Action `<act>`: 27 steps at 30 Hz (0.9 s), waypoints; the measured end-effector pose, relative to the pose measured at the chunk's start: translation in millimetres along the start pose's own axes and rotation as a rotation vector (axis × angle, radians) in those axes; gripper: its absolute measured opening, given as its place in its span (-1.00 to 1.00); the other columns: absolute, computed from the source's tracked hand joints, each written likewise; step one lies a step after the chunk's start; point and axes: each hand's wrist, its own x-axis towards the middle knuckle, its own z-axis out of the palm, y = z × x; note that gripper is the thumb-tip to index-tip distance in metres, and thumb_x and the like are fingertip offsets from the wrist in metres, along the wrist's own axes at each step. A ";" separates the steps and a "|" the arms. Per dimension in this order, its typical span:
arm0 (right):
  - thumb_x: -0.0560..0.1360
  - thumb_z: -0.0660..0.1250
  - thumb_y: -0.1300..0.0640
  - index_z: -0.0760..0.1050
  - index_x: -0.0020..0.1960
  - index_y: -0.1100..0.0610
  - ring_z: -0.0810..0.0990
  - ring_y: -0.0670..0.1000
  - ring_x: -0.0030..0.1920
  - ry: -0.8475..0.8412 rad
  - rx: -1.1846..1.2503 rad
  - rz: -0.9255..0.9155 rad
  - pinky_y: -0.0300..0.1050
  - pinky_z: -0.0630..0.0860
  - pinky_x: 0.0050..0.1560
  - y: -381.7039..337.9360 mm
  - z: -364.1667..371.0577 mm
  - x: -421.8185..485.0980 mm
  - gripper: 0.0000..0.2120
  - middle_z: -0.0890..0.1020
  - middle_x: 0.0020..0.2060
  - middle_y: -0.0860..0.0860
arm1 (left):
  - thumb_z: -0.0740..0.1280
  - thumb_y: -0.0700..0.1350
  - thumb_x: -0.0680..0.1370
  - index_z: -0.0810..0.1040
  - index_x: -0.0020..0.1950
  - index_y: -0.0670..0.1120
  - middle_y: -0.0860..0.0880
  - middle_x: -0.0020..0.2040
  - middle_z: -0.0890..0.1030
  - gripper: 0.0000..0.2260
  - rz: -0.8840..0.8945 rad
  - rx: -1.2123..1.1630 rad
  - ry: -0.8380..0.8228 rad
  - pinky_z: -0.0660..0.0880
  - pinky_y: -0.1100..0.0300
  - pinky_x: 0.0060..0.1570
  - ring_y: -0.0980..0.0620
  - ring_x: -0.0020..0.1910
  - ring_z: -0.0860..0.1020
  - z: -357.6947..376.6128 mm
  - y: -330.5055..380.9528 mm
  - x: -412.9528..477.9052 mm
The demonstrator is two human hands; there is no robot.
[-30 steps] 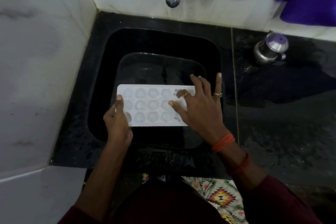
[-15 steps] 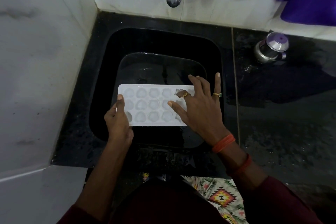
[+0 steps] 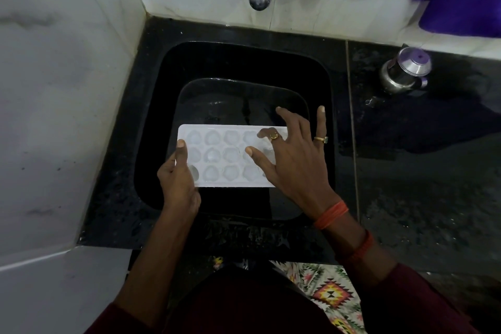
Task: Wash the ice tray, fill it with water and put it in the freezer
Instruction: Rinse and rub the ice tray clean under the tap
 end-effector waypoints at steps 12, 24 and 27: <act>0.57 0.12 -0.38 0.66 0.13 -0.05 0.39 0.15 0.45 -0.107 -0.054 -0.069 0.33 -0.15 0.57 -3.1 8.3 0.5 -0.48 0.45 0.41 0.15 | 0.34 0.04 0.63 0.66 -0.05 -0.09 -0.01 -0.12 0.74 -0.76 0.004 0.007 -0.012 0.66 0.09 -0.26 -0.02 -0.12 0.73 0.7 2.4 -2.8; 0.58 0.11 -0.38 0.68 0.08 -0.03 0.37 0.16 0.46 -0.105 -0.120 -0.129 0.33 -0.16 0.57 -2.7 2.1 11.4 -0.47 0.46 0.42 0.16 | 0.35 0.05 0.63 0.67 -0.03 -0.11 -0.07 -0.05 0.73 -0.76 0.000 0.011 0.011 0.67 0.06 -0.22 -0.04 -0.10 0.71 -0.3 1.3 -0.6; 0.57 0.13 -0.37 0.68 0.09 -0.02 0.38 0.18 0.45 -0.129 -0.125 -0.139 0.32 -0.19 0.57 -3.4 3.0 12.7 -0.47 0.47 0.41 0.18 | 0.34 0.04 0.63 0.67 -0.03 -0.10 -0.04 -0.08 0.73 -0.76 0.004 0.010 0.003 0.66 0.07 -0.21 -0.02 -0.11 0.72 0.1 2.3 -0.7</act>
